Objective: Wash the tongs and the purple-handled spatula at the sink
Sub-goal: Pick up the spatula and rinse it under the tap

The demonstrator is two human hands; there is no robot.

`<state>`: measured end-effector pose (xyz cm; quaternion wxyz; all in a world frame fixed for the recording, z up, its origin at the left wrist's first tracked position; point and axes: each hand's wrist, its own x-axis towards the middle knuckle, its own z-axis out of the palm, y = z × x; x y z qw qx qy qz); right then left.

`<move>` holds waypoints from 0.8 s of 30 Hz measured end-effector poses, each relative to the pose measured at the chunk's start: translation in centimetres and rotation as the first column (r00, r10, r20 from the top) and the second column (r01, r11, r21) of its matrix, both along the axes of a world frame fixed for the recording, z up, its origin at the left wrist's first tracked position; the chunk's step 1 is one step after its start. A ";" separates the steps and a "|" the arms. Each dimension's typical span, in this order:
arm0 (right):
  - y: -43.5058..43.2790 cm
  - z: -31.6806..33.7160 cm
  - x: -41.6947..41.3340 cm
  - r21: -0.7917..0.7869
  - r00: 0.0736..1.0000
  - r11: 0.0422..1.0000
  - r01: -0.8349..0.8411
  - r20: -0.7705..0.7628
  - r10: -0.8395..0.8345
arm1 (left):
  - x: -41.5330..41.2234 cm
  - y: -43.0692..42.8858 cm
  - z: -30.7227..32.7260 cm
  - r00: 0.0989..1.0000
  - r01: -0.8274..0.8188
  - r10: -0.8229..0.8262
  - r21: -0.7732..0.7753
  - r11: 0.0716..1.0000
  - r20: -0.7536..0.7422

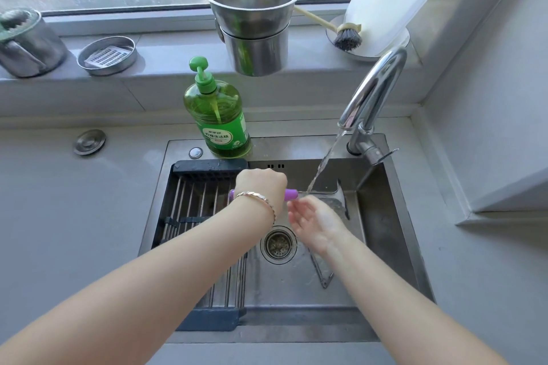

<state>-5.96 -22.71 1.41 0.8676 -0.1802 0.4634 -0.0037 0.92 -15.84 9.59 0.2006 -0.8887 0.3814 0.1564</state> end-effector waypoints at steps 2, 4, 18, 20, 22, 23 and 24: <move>0.2 0.5 0.4 0.049 0.999 0.999 0.002 0.037 -0.004 | 0.1 -0.9 0.2 1.000 0.002 -0.001 -0.012 1.000 0.004; 0.0 1.0 0.7 0.140 0.996 0.989 0.043 0.068 -0.053 | 0.3 -1.4 0.5 1.000 0.007 -0.007 -0.021 1.000 0.013; 0.1 0.0 1.0 0.048 0.969 0.998 0.033 0.245 -0.044 | 0.4 0.1 0.6 0.997 -0.083 0.082 -0.042 0.996 -0.014; 0.8 -0.3 1.0 0.076 0.966 0.997 0.008 0.256 -0.027 | 0.5 0.5 0.7 0.997 -0.077 0.077 -0.031 0.997 -0.013; 0.6 -0.6 1.0 0.030 0.971 0.999 0.020 0.237 -0.027 | 0.4 0.8 0.5 0.997 -0.076 0.076 -0.028 0.997 -0.012; 0.2 -0.6 1.0 0.000 0.974 0.999 0.037 0.223 -0.036 | 0.3 1.0 0.4 0.997 -0.083 0.082 -0.031 0.996 -0.013; -0.4 -0.6 0.9 -0.015 0.977 0.998 0.063 0.207 -0.058 | 0.3 1.2 0.3 0.996 -0.093 0.093 -0.034 0.995 -0.013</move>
